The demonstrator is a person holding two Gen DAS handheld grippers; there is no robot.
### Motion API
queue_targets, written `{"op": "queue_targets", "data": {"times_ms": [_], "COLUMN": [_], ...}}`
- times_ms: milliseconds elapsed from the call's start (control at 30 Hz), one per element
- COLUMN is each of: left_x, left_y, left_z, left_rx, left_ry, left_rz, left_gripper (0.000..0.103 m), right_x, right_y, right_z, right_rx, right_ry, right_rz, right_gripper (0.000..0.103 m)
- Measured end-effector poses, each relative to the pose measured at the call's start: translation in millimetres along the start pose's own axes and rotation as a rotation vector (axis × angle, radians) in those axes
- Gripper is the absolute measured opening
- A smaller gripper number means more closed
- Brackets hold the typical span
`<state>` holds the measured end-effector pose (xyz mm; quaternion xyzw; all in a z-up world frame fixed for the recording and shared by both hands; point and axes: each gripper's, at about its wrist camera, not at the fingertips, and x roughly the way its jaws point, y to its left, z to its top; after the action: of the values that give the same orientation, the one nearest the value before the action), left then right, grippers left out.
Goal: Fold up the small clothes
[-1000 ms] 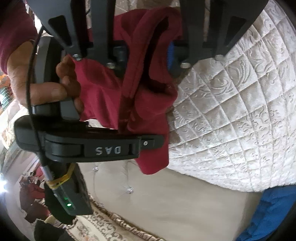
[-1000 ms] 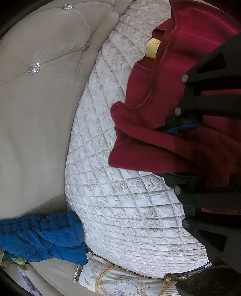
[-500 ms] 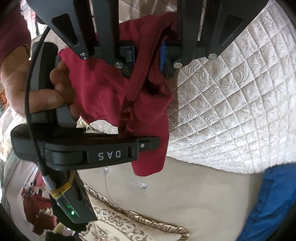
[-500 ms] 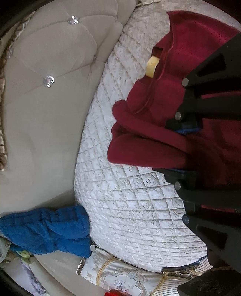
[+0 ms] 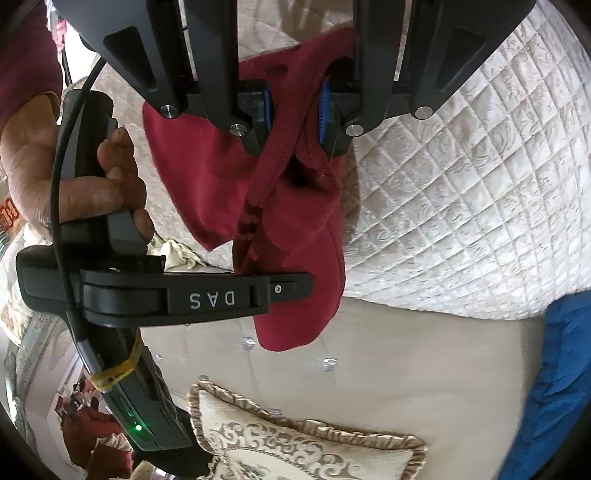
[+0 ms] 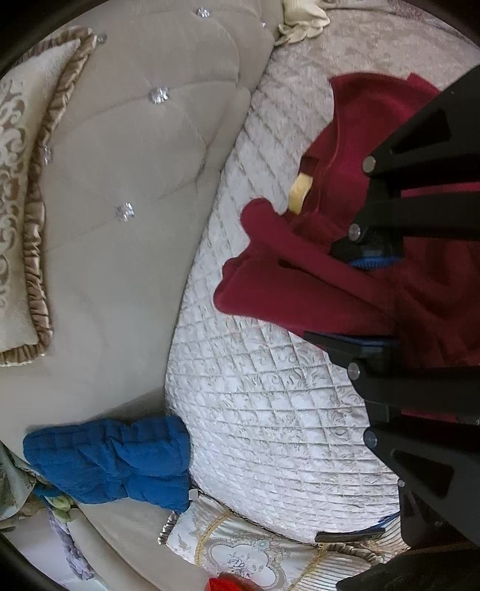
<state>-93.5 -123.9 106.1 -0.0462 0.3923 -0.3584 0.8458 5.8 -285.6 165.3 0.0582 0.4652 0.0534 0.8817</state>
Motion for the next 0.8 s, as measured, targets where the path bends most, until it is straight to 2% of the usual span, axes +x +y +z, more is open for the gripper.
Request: {"op": "queue_targets", "data": {"times_ms": [67,467,633,800], "left_x": [-7.2,21.0,30.4,56.5], "left_y": [-11.7,-63.5,-83.9,-108.0], "left_z": [8.2,30.5,28.4,28.4], "left_rx": [0.007,0.076,0.094,0.131], "left_ry": [0.009,0.043,0.064,0.097], "left_rz": [-0.009,-0.030,-0.055,-0.069], "left_gripper": [0.000,0.000,0.000,0.000], "right_x": [-6.9,-34.7,-40.2,-41.7], "right_y": [-8.0,-64.6,-88.4,-121.9], "right_z": [-1.8,-13.1,-21.9,-32.3], "right_rx": [0.007,0.061,0.081,0.124], "right_ry": [-0.008,-0.029,-0.030,-0.027], "right_rz": [-0.006,-0.048,-0.077,-0.105], "right_gripper": [0.028,0.028,0.026,0.026]}}
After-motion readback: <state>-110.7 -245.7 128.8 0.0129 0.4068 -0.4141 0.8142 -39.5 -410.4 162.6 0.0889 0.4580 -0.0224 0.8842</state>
